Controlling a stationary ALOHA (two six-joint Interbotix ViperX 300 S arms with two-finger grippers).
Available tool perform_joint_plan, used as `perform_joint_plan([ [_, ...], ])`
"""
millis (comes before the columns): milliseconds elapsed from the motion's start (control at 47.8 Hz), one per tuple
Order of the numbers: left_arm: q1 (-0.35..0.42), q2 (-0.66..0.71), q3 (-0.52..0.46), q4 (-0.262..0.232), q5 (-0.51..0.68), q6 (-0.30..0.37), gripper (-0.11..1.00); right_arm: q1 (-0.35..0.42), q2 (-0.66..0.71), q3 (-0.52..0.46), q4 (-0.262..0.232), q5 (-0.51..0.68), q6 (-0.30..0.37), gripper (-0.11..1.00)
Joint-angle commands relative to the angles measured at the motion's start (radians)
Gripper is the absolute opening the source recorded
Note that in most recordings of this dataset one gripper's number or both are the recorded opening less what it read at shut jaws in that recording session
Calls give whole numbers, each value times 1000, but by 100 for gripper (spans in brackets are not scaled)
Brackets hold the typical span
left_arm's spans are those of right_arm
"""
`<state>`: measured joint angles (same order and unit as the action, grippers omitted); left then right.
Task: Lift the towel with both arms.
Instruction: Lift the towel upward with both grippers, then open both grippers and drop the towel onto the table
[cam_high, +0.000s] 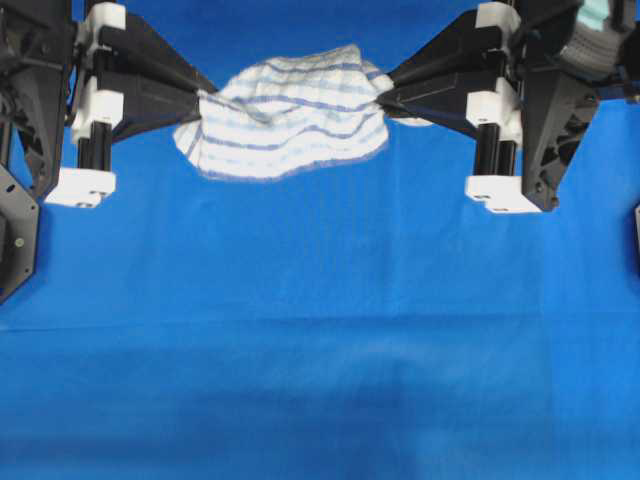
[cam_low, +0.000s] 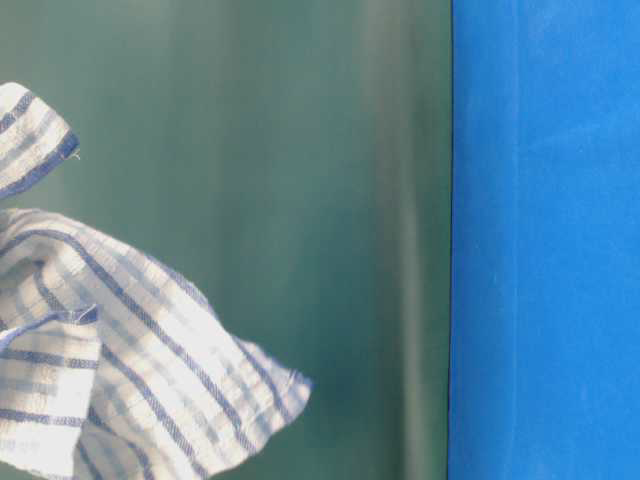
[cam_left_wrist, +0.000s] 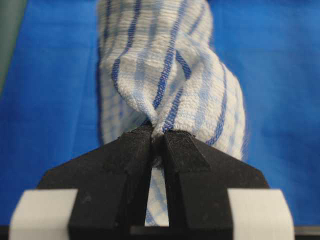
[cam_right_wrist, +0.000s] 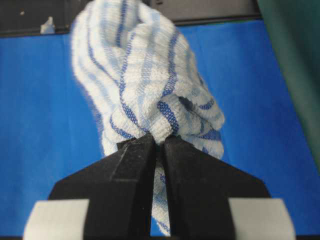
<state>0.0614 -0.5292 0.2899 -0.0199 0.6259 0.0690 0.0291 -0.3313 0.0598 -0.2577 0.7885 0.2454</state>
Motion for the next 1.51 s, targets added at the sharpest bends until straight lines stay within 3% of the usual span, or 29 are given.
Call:
perform_joint_plan([
  [0,-8,-9,-25,2,-12,12,3,3,-21,-20,-2,2,-3,7],
  [168,-8,-31,-18,2,-12,26,4,3,-34,-9,2,2,0,8],
  [230,-9,-37,-14,0,-21,23,9,3,-38,-2,2,2,3,8],
  [293,-14,-41,-9,0,-31,21,24,5,-41,8,2,-2,6,11],
  [461,-18,-55,3,-3,-64,14,75,5,-41,23,-3,-3,5,60],
  [545,-18,-58,9,-3,-66,14,90,5,-43,25,-3,-5,5,68],
  [921,-21,-31,89,-3,-129,6,88,5,-43,71,-5,-11,11,65],
  [1487,-28,5,410,-9,-462,-6,88,5,-43,387,-3,-288,84,65],
])
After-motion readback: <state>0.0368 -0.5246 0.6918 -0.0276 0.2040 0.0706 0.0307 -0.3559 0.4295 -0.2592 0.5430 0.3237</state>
